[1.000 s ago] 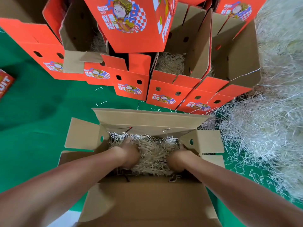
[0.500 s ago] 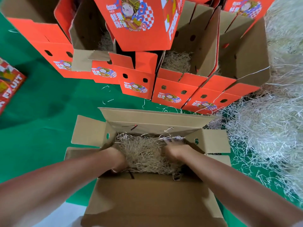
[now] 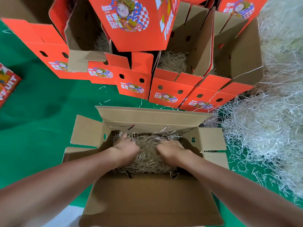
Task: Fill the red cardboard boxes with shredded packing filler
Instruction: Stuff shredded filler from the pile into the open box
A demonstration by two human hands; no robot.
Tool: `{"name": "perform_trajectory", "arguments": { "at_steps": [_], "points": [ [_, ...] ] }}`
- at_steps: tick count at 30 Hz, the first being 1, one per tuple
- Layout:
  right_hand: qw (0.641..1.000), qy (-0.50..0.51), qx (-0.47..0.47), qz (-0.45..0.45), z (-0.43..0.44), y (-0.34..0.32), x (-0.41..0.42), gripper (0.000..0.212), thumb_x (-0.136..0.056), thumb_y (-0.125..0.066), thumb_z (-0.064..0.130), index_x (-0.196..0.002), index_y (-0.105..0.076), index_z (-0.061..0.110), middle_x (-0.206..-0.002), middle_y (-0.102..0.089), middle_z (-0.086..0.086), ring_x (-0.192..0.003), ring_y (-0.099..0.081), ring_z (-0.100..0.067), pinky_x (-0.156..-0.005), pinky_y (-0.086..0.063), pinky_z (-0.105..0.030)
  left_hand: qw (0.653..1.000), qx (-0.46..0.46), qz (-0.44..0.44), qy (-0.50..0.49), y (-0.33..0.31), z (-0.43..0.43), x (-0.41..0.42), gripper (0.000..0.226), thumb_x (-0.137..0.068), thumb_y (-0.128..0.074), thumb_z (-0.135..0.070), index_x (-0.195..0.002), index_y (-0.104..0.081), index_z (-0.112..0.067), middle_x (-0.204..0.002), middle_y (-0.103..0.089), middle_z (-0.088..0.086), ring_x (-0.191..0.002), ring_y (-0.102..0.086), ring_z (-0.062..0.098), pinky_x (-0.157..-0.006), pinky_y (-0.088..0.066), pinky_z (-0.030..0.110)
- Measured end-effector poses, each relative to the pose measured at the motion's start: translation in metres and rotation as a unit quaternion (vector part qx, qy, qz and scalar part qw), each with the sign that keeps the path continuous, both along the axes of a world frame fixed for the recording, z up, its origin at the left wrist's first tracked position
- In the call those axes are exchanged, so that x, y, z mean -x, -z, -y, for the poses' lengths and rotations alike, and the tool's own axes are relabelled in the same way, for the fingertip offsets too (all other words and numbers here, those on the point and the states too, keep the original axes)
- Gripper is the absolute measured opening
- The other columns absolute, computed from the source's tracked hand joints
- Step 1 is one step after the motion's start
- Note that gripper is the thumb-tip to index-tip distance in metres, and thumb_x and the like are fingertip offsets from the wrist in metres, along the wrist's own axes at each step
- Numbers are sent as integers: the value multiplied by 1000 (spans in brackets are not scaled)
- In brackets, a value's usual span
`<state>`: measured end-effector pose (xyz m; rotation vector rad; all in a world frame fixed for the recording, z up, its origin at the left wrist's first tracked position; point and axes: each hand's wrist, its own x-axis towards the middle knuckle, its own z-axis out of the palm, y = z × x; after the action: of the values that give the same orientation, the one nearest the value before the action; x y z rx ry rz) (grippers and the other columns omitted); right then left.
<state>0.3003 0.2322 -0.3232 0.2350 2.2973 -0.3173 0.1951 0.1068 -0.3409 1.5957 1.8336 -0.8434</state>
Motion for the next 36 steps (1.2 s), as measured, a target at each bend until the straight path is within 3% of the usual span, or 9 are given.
{"name": "perform_trajectory", "arguments": {
  "at_steps": [3, 6, 14, 17, 20, 23, 30, 33, 36],
  "points": [
    [994, 13, -39, 105, -2, 7, -2, 75, -82, -65, 38, -142, -23, 23, -151, -7, -19, -132, -18, -50, -102, -31, -54, 989, -57, 87, -104, 12, 4, -5, 58, -88, -49, -33, -142, -28, -24, -150, -25, 12, -137, -22, 32, -109, -11, 58],
    [993, 23, -68, 93, -1, 4, 3, 64, -86, -61, 32, -140, -31, 20, -146, -26, -19, -130, -30, -45, -101, -36, -53, 990, 84, 86, -78, 24, 9, -5, 59, -94, -43, -37, -147, -19, -33, -157, 3, 2, -143, -4, 33, -108, -7, 67],
    [980, 136, -111, -91, -4, -37, -11, 38, -93, -47, 30, -130, -40, 23, -118, -53, -15, -106, -55, -35, -82, -45, -40, 959, -249, 119, -65, 11, -3, -10, 37, -86, -45, -11, -115, -63, -21, -116, -56, 8, -113, -44, 24, -101, -26, 39],
    [986, 133, -83, -48, -14, -26, -1, 54, -87, -47, 4, -138, -30, 12, -129, -46, -17, -115, -49, -34, -93, -43, -43, 941, -45, 313, -120, 17, -7, -20, 35, -95, -44, -11, -127, -56, -18, -128, -57, 6, -113, -55, 22, -94, -44, 26],
    [995, 77, -3, 60, -16, -12, 3, 25, -89, -34, -9, -109, -48, -4, -103, -54, -19, -84, -54, -26, -78, -43, -33, 944, 165, 278, -65, 21, -5, -20, 47, -95, -37, -4, -140, -40, -15, -142, -42, 11, -123, -45, 29, -100, -39, 38],
    [988, 24, -9, 154, -17, -7, 0, 25, -90, -34, -9, -107, -52, -7, -85, -51, -12, -71, -46, -20, -68, -39, -30, 950, 90, 275, -116, 19, -2, -15, 39, -98, -41, -19, -136, -47, -24, -140, -48, 2, -121, -48, 22, -100, -38, 34],
    [997, 56, 49, 1, -19, -34, 5, 24, -91, -54, 27, -78, -59, 8, -79, -62, -8, -72, -59, -22, -70, -50, -31, 899, -199, 310, -238, -12, 2, -5, 10, -85, -63, -26, -91, -71, -27, -87, -63, -15, -78, -54, -8, -73, -43, 13],
    [977, 80, 119, 155, -13, -48, 3, 57, -85, -43, 65, -71, -54, 11, -60, -58, -1, -48, -53, -13, -54, -49, -26, 869, -207, 348, -286, -23, 1, -4, 18, -85, -63, -23, -66, -61, -26, -72, -59, -17, -66, -53, -6, -58, -34, 9],
    [977, 37, 89, 188, -4, -49, -7, 52, -90, -44, 57, -75, -55, 8, -60, -54, -4, -47, -49, -17, -45, -43, -24, 899, -169, 307, -261, -26, 2, -1, 16, -90, -57, -25, -84, -67, -14, -92, -66, -5, -83, -59, 9, -73, -42, 21]
  ]
}}
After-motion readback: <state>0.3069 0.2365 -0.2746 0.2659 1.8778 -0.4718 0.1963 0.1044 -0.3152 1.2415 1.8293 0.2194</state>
